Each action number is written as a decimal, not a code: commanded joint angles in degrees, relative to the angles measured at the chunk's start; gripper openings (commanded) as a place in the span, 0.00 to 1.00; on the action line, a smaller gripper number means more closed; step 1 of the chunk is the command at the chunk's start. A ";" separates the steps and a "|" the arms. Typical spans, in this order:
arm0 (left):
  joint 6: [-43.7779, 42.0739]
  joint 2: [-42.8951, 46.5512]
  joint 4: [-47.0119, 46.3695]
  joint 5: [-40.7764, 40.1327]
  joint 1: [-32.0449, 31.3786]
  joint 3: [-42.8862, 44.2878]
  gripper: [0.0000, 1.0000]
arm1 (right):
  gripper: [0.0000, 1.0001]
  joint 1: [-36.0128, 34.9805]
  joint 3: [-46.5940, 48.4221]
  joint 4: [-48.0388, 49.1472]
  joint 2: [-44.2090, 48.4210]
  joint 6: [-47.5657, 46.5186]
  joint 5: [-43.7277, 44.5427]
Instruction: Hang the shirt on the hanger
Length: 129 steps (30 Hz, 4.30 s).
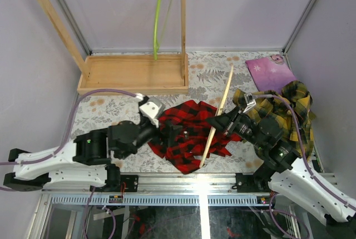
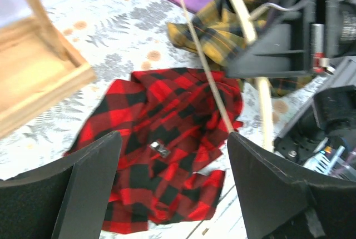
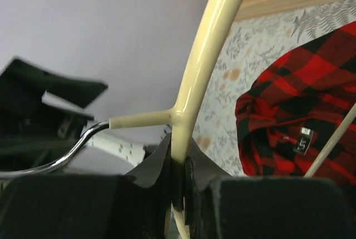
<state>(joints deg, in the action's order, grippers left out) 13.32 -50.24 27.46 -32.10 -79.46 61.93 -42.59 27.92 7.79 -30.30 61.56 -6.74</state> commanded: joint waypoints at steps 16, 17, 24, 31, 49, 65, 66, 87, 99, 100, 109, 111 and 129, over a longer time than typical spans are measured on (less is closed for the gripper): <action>-44.80 10.34 -4.92 7.27 -0.25 -2.06 0.72 | 0.00 0.17 30.40 -42.26 -16.79 -44.49 -35.83; -47.08 9.81 -4.89 9.20 -0.32 -2.08 0.70 | 0.00 0.14 31.19 -43.16 -18.11 -45.57 -37.30; -60.10 6.20 -4.95 13.53 -0.25 -1.73 0.66 | 0.00 0.17 36.84 -47.84 -26.12 -52.10 -44.05; -65.89 2.69 -2.00 16.35 -0.20 -0.31 0.58 | 0.00 0.14 41.26 -51.98 -30.89 -57.44 -49.90; -75.09 -2.74 -1.11 15.61 -0.24 -0.75 0.40 | 0.00 -0.50 42.24 -55.12 -31.57 -59.56 -56.75; -80.06 -3.65 -0.83 13.84 -0.18 -0.15 0.00 | 0.32 -0.52 41.51 -51.57 -27.06 -56.85 -46.60; -79.97 -3.38 -0.91 13.69 -0.25 -0.28 0.00 | 0.44 -0.60 41.34 -50.98 -26.54 -56.58 -45.63; -67.24 0.97 1.28 8.69 -0.25 -2.78 0.00 | 0.78 -0.54 32.92 -36.89 -9.82 -52.68 -14.29; -65.40 6.08 -0.39 10.21 -0.26 -4.38 0.00 | 0.68 -0.49 27.84 -31.42 -11.13 -48.87 -20.17; -65.29 6.26 -0.59 10.03 -0.30 -4.51 0.00 | 0.64 -0.56 27.51 -30.91 -11.22 -48.33 -20.78; -62.97 6.59 -1.18 9.61 -0.23 -6.27 0.00 | 0.20 -0.57 23.25 -22.50 -11.63 -42.07 -26.89; -62.17 6.85 -1.26 9.81 -0.24 -6.29 0.00 | 0.10 -0.50 23.06 -22.09 -11.77 -41.88 -27.39; -39.83 13.69 -7.09 11.50 -0.30 -14.77 1.00 | 0.00 -0.56 22.66 -24.12 -4.24 -39.23 6.64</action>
<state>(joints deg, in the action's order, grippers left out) -34.74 -37.43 27.18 -18.50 -79.46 49.58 -43.07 50.70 -20.51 -36.27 19.94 -12.56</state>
